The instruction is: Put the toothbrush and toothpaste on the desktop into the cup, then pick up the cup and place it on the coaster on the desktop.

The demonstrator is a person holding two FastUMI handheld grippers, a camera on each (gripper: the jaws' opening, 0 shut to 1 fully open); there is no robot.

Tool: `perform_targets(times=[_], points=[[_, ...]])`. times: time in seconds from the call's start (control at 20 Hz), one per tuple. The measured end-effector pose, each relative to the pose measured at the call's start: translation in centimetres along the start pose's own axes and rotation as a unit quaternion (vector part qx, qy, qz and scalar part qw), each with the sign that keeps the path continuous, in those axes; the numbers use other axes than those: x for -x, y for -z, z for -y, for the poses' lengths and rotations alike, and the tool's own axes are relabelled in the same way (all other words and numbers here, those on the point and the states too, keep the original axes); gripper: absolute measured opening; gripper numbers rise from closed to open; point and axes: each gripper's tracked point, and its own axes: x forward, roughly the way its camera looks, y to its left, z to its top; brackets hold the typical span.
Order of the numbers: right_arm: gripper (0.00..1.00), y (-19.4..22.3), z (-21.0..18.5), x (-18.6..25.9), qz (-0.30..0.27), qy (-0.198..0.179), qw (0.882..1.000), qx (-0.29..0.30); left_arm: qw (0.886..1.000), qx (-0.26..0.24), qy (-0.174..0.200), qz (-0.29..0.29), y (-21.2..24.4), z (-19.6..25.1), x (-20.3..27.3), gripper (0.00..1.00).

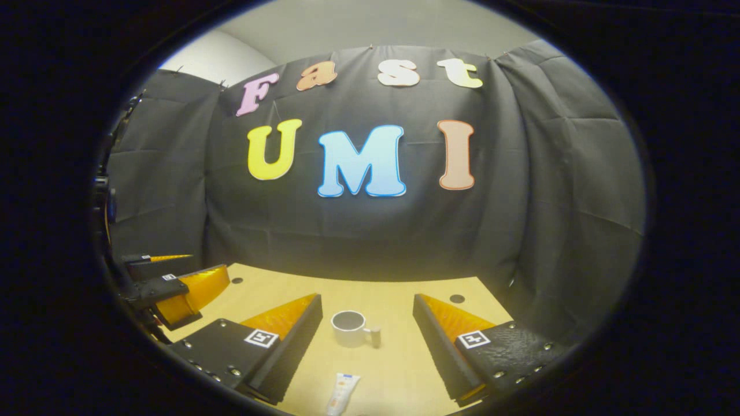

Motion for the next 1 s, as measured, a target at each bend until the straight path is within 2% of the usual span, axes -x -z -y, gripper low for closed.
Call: perform_targets(times=[0.05,0.1,0.15,0.2,0.25,0.35,0.4,0.45,0.5,0.55,0.65,0.75,0.85,1.0], points=[[0.96,0.4,-0.1,0.1,-0.004,-0.002,1.000,0.001,1.000,0.003,0.000,-0.006,0.5,0.0,0.1,1.00],[0.97,0.7,-0.2,0.0,-0.011,-0.004,1.000,0.000,1.000,0.003,0.002,-0.014,1.1,-0.1,0.1,0.97],[0.96,1.4,-0.2,-0.1,-0.020,-0.006,1.000,-0.001,1.000,0.000,0.002,-0.023,1.8,-0.1,0.0,1.00],[1.00,2.2,-0.1,-0.3,-0.033,-0.005,0.999,-0.002,0.999,-0.005,0.003,-0.035,2.8,-0.1,-0.1,0.92],[0.96,3.2,-0.1,-0.6,-0.051,-0.003,0.999,-0.001,0.998,-0.009,0.007,-0.054,4.2,0.0,-0.3,0.96],[0.97,6.2,-0.4,-0.9,-0.100,-0.009,0.995,-0.002,0.996,-0.001,0.013,-0.094,7.2,0.0,-0.7,1.00],[1.00,7.6,-0.7,-1.1,-0.125,-0.014,0.992,-0.008,0.993,0.007,0.016,-0.119,9.0,0.0,-0.9,0.97],[0.97,9.3,-0.8,-1.4,-0.157,-0.017,0.987,-0.014,0.990,0.014,0.020,-0.141,10.6,0.0,-1.1,1.00],[0.97,10.8,-0.7,-1.6,-0.188,-0.013,0.982,-0.018,0.986,0.018,0.021,-0.163,12.4,-0.1,-1.4,0.97],[0.96,12.7,-0.5,-1.7,-0.222,-0.004,0.975,-0.017,0.981,0.019,0.022,-0.194,14.4,-0.2,-1.7,0.97],[0.97,16.1,-1.2,-2.4,-0.288,-0.010,0.957,-0.021,0.967,0.019,0.018,-0.252,18.4,-0.5,-2.3,0.97],[0.96,19.4,-2.3,-3.1,-0.351,-0.025,0.935,-0.045,0.943,0.028,0.016,-0.331,23.1,-0.7,-1.5,0.97],[0.88,21.7,-2.7,-3.2,-0.408,-0.033,0.910,-0.068,0.923,0.035,0.016,-0.383,25.6,-1.1,-2.0,0.99],[0.78,24.1,-2.7,-3.4,-0.467,-0.024,0.881,-0.069,0.902,0.033,0.018,-0.430,27.5,-2.2,-2.1,0.99]])
